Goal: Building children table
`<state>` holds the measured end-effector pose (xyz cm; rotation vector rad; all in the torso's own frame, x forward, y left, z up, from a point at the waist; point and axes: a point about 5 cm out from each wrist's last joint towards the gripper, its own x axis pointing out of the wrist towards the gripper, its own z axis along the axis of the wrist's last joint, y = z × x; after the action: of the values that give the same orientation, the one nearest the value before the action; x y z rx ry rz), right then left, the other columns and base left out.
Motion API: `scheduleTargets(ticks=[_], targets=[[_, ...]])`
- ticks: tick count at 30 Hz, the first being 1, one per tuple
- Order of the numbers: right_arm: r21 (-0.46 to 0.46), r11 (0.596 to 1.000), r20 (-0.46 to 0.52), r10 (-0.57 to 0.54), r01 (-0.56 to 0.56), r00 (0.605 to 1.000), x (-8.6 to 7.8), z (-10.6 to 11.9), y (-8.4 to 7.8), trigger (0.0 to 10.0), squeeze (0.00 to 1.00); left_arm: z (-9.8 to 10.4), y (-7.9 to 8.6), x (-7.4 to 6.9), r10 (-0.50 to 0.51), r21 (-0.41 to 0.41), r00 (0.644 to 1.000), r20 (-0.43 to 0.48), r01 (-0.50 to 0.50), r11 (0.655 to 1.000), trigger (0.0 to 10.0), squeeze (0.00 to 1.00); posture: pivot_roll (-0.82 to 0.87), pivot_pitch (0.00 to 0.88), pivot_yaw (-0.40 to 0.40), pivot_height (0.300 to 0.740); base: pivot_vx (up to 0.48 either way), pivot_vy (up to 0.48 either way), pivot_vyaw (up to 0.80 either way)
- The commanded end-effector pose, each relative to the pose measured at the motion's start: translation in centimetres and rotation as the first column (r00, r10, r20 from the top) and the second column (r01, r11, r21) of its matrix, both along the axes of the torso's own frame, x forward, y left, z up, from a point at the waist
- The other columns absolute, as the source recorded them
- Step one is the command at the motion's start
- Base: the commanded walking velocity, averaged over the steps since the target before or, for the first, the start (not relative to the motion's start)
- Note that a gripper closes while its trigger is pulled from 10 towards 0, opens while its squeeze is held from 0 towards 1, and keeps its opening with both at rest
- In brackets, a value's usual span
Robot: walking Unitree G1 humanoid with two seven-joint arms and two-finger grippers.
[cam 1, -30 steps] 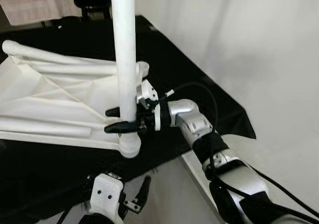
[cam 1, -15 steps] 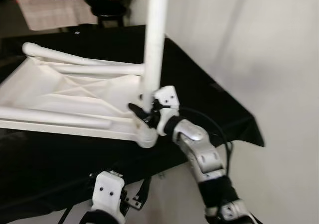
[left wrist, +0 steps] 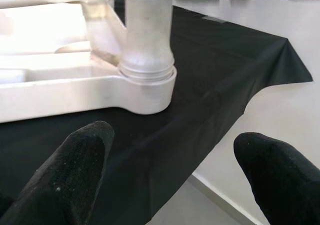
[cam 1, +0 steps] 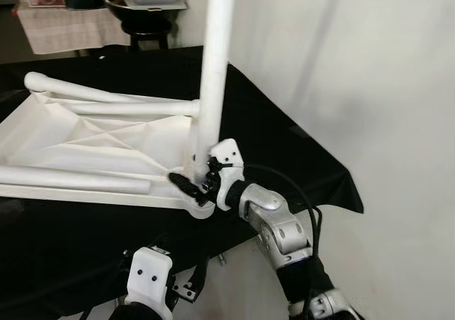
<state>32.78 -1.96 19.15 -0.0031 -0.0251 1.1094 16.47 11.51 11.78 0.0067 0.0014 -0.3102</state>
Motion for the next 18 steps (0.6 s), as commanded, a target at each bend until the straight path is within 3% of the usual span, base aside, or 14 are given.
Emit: scheduleTargets(ticks=[1,4,5,6,7,8,10,12,13,16,18], targets=[[-0.012,0.982,0.048,0.187,-0.187,0.981,-0.4,0.9,0.8,10.0,1.00,-0.4,-0.1,0.0,-0.003,-0.003,1.000,-0.016,0.003,1.000,10.0,0.00,-0.02,0.037,-0.120,0.740,0.000,0.000,0.00],[-0.026,0.971,0.057,0.241,-0.240,0.969,-0.3,1.1,0.7,10.0,1.00,-0.5,-0.1,0.0,-0.004,-0.003,1.000,-0.015,0.004,1.000,10.0,0.00,-0.02,0.037,-0.120,0.740,0.000,0.000,0.00],[-0.072,0.947,0.081,0.319,-0.313,0.944,-0.2,1.1,0.6,10.0,0.36,-0.5,-0.1,0.0,-0.004,-0.003,1.000,-0.014,0.004,1.000,10.0,0.00,-0.02,0.038,-0.120,0.740,0.000,0.000,0.00],[-0.072,0.947,0.081,0.319,-0.313,0.944,-0.2,1.1,0.6,10.0,0.36,-0.5,-0.1,0.0,-0.004,-0.003,1.000,-0.014,0.004,1.000,10.0,0.00,-0.02,0.038,-0.120,0.740,0.000,0.000,0.00],[-0.117,0.922,0.101,0.382,-0.370,0.919,-0.1,1.3,0.6,10.0,0.00,-0.5,-0.1,0.1,-0.003,-0.004,1.000,-0.013,0.003,1.000,10.0,0.00,-0.02,0.038,-0.120,0.740,0.000,0.000,0.00],[-0.117,0.922,0.101,0.382,-0.370,0.919,-0.1,1.3,0.6,10.0,0.00,-0.5,-0.1,0.1,-0.003,-0.004,1.000,-0.013,0.003,1.000,10.0,0.00,-0.02,0.038,-0.120,0.740,0.000,0.000,0.00],[-0.181,0.845,0.064,0.521,-0.504,0.851,0.2,1.2,0.7,10.0,0.00,-0.4,-0.1,0.1,-0.003,-0.003,1.000,-0.012,0.003,1.000,10.0,0.00,-0.01,0.043,-0.121,0.740,0.000,0.000,0.00],[-0.181,0.845,0.064,0.521,-0.504,0.851,0.2,1.2,0.7,10.0,0.00,-0.4,-0.1,0.1,-0.003,-0.003,1.000,-0.012,0.003,1.000,10.0,0.00,-0.01,0.043,-0.121,0.740,0.000,0.000,0.00],[-0.191,0.797,0.022,0.587,-0.573,0.809,0.2,1.0,0.9,10.0,0.00,-0.4,-0.2,0.0,-0.002,-0.003,1.000,-0.011,0.002,1.000,10.0,0.00,0.00,0.045,-0.119,0.740,0.000,0.000,0.00],[-0.195,0.780,0.004,0.607,-0.595,0.795,0.1,0.9,1.0,10.0,0.00,-0.4,-0.2,0.0,-0.002,-0.003,1.000,-0.012,0.002,1.000,10.0,0.00,0.00,0.049,-0.117,0.740,0.000,0.000,0.00],[-0.295,0.730,-0.041,0.635,-0.616,0.771,0.0,-0.5,1.1,10.0,0.00,-0.4,-0.2,-0.1,-0.004,-0.003,1.000,-0.013,0.004,1.000,10.0,0.00,0.01,0.054,-0.121,0.740,0.000,0.000,0.00]])
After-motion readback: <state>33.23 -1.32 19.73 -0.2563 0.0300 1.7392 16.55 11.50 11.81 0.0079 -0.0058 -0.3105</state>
